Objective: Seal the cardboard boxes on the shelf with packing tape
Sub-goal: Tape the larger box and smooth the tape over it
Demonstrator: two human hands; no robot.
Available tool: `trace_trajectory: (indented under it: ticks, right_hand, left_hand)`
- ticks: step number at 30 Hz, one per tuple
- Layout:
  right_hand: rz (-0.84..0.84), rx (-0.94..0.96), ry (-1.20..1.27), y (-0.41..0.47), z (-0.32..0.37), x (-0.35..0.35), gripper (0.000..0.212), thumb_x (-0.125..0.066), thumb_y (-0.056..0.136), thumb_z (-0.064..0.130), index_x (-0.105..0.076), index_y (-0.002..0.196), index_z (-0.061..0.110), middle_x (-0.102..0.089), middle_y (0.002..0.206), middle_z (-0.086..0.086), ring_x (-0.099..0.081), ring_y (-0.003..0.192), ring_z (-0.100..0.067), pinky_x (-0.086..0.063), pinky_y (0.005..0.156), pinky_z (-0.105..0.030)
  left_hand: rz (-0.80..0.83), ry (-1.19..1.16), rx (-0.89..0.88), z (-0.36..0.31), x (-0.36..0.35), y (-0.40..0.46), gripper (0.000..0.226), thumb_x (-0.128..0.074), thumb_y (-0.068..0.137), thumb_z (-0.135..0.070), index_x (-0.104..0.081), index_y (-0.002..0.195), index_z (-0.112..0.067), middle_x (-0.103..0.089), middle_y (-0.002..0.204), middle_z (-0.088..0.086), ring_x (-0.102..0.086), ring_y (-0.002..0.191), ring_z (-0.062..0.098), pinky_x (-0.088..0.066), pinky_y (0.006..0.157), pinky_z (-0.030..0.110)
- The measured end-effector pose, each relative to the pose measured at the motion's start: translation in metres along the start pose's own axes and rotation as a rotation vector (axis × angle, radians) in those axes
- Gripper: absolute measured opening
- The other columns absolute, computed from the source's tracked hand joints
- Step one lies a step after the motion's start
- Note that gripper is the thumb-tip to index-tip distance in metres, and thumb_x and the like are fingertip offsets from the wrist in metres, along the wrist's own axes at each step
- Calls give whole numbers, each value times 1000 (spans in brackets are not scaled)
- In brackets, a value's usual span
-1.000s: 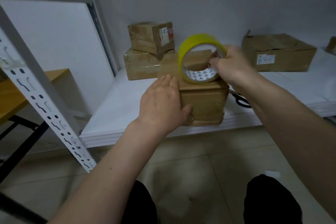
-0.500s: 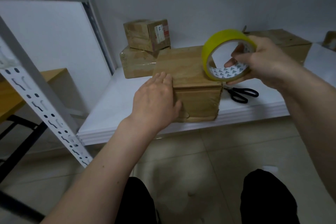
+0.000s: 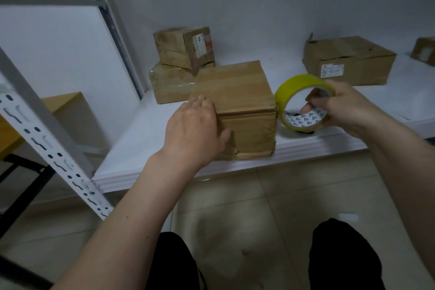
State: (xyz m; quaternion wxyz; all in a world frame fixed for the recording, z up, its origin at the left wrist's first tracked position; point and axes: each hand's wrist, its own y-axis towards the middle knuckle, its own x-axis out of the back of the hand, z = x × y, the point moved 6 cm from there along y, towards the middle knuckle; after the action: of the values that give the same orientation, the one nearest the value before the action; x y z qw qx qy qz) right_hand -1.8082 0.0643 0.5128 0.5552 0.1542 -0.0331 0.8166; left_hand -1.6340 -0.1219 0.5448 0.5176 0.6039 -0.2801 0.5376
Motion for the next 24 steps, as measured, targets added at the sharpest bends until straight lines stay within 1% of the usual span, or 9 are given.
trace_trajectory:
  ticks: [3, 5, 7, 9, 11, 13, 17, 20, 24]
  right_hand:
    - [-34, 8, 16, -4, -10, -6, 14, -46, 95, -3, -53, 90, 7, -66, 76, -10, -59, 72, -22, -51, 63, -33]
    - [-64, 22, 15, -4, -15, -7, 14, -46, 94, -4, -54, 91, 7, -66, 75, -7, -60, 72, -20, -50, 64, -30]
    - [-81, 21, 52, -5, -17, -7, 12, -46, 94, -3, -54, 96, 5, -66, 77, -7, -60, 75, -22, -51, 68, -32]
    - [-96, -35, 185, -8, -25, -10, 11, -49, 95, -1, -55, 102, 5, -66, 87, -10, -64, 84, -26, -55, 72, -39]
    - [-68, -145, 454, -19, -35, -24, 16, -54, 94, 2, -55, 110, 4, -65, 100, -13, -66, 90, -28, -59, 70, -45]
    - [-66, -209, 667, -27, -41, -39, 16, -58, 93, 4, -56, 109, 5, -64, 105, -13, -66, 92, -27, -60, 72, -45]
    - [-66, -268, 944, -28, -42, -61, 25, -60, 92, 16, -60, 116, 9, -67, 115, -9, -63, 109, -26, -52, 91, -42]
    - [2, -296, 952, -32, -31, -89, 23, -60, 93, 29, -60, 115, 22, -64, 124, -3, -58, 118, -23, -45, 103, -44]
    - [-24, -304, 785, -27, -3, -93, 11, -61, 93, 32, -62, 99, 23, -69, 99, 0, -66, 95, -20, -56, 85, -40]
  left_hand:
    - [12, 22, 29, -4, 5, 6, 67, -45, 90, -69, -50, 125, -12, -59, 124, 7, -56, 114, 26, -37, 81, 30]
    - [41, 39, 45, -4, 10, 17, 80, -40, 81, -83, -54, 123, -16, -63, 117, 9, -60, 108, 30, -39, 75, 33]
    - [146, -17, 41, 0, 8, 32, 93, -38, 71, -90, -45, 141, -30, -54, 134, 13, -48, 126, 35, -43, 92, 41]
    - [275, -162, 30, 4, -3, 42, 105, -42, 61, -92, -23, 152, -44, -27, 156, 10, -22, 144, 37, -27, 113, 51]
    - [326, -238, 25, 9, -15, 47, 115, -39, 51, -94, -11, 153, -49, -12, 164, 2, -11, 149, 37, -17, 119, 53]
    - [302, -252, 28, 12, -22, 50, 116, -33, 47, -95, -9, 152, -51, -11, 165, -1, -15, 148, 38, -20, 118, 52]
    - [230, -276, 61, 19, -22, 48, 107, -28, 54, -94, -12, 151, -52, -14, 164, -4, -25, 145, 35, -28, 114, 50]
    - [203, -329, 75, 29, -27, 47, 102, -30, 59, -92, -13, 151, -53, -14, 164, -6, -27, 145, 33, -30, 113, 50]
    - [163, -496, 125, 46, -28, 44, 102, -39, 60, -99, -18, 150, -54, -20, 162, -6, -31, 144, 29, -31, 115, 49]
